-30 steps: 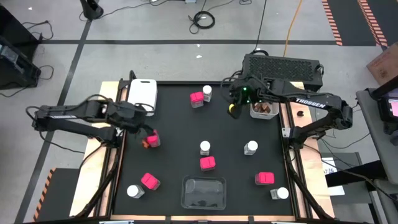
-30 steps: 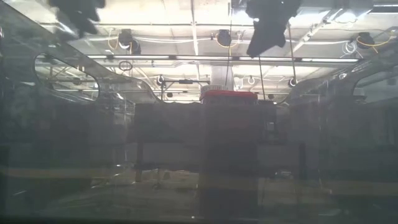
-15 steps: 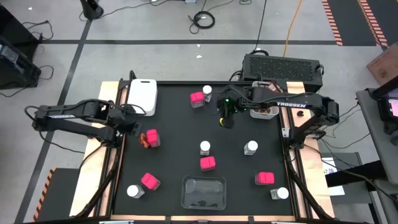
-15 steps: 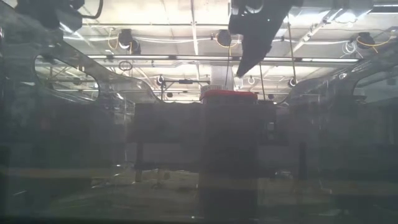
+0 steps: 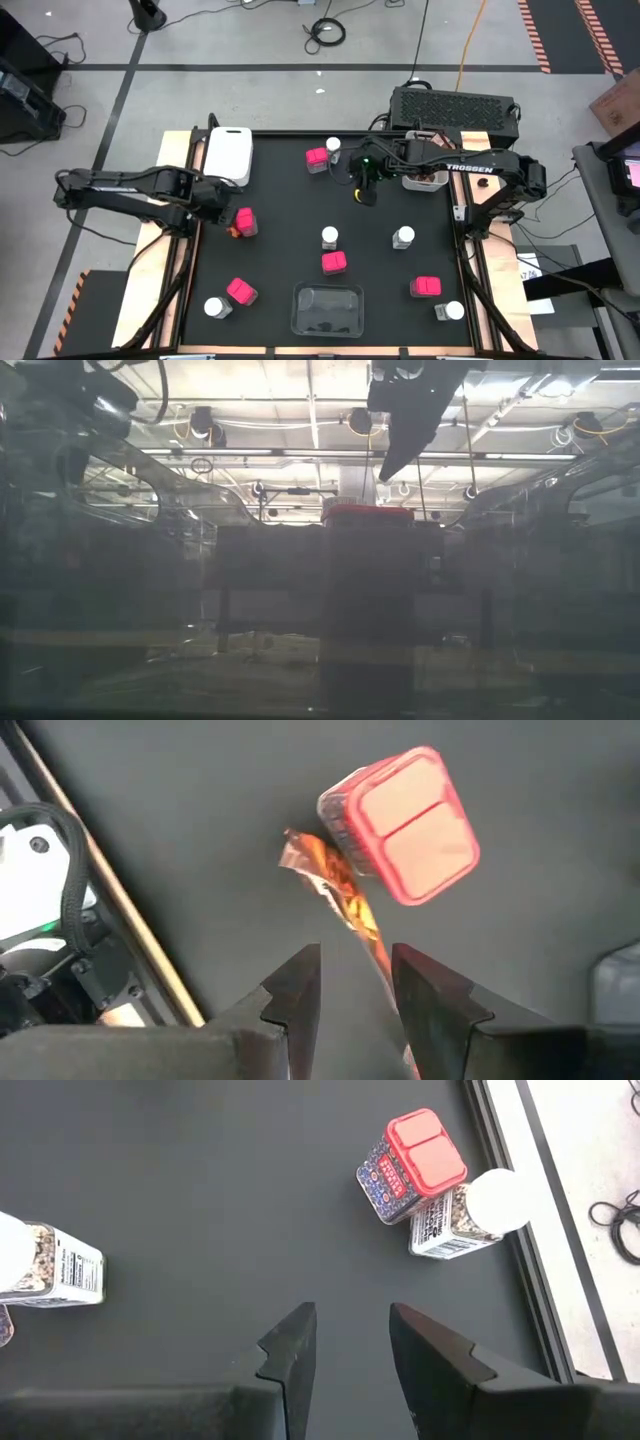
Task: Sort spices by type
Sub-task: Put the brown seasoning pack into the right white bin
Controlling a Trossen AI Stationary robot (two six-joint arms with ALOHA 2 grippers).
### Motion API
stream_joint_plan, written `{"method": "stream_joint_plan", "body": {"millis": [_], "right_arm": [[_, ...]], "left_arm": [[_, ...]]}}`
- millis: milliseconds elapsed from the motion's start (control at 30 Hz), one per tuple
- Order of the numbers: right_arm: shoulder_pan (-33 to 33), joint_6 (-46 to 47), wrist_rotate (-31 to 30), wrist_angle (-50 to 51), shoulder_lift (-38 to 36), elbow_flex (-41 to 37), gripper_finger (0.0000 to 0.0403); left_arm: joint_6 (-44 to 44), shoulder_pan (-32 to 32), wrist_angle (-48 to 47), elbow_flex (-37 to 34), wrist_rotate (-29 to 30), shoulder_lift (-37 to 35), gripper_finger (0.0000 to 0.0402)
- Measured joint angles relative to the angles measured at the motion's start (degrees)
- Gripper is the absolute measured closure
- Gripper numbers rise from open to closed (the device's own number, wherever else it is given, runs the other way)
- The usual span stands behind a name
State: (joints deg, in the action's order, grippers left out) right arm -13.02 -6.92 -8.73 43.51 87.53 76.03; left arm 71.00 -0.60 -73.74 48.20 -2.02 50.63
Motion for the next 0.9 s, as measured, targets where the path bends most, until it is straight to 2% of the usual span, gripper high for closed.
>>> {"method": "stream_joint_plan", "body": {"millis": [167, 600, 700, 900], "right_arm": [[0.0, 0.0, 0.0, 0.0, 0.0, 0.0, 0.0277], [0.0, 0.0, 0.0, 0.0, 0.0, 0.0, 0.0277], [0.0, 0.0, 0.0, 0.0, 0.0, 0.0, 0.0277], [0.0, 0.0, 0.0, 0.0, 0.0, 0.0, 0.0277]], "left_arm": [[-1.2, 0.0, 4.7, -1.7, -0.2, 0.3, 0.0274], [-2.9, 0.0, 4.3, -4.9, -0.5, 3.3, 0.0278], [-4.2, 0.0, 4.4, -4.9, -0.5, 3.4, 0.0300], [-7.2, 0.0, 4.5, -4.9, -0.5, 3.4, 0.0387]]}}
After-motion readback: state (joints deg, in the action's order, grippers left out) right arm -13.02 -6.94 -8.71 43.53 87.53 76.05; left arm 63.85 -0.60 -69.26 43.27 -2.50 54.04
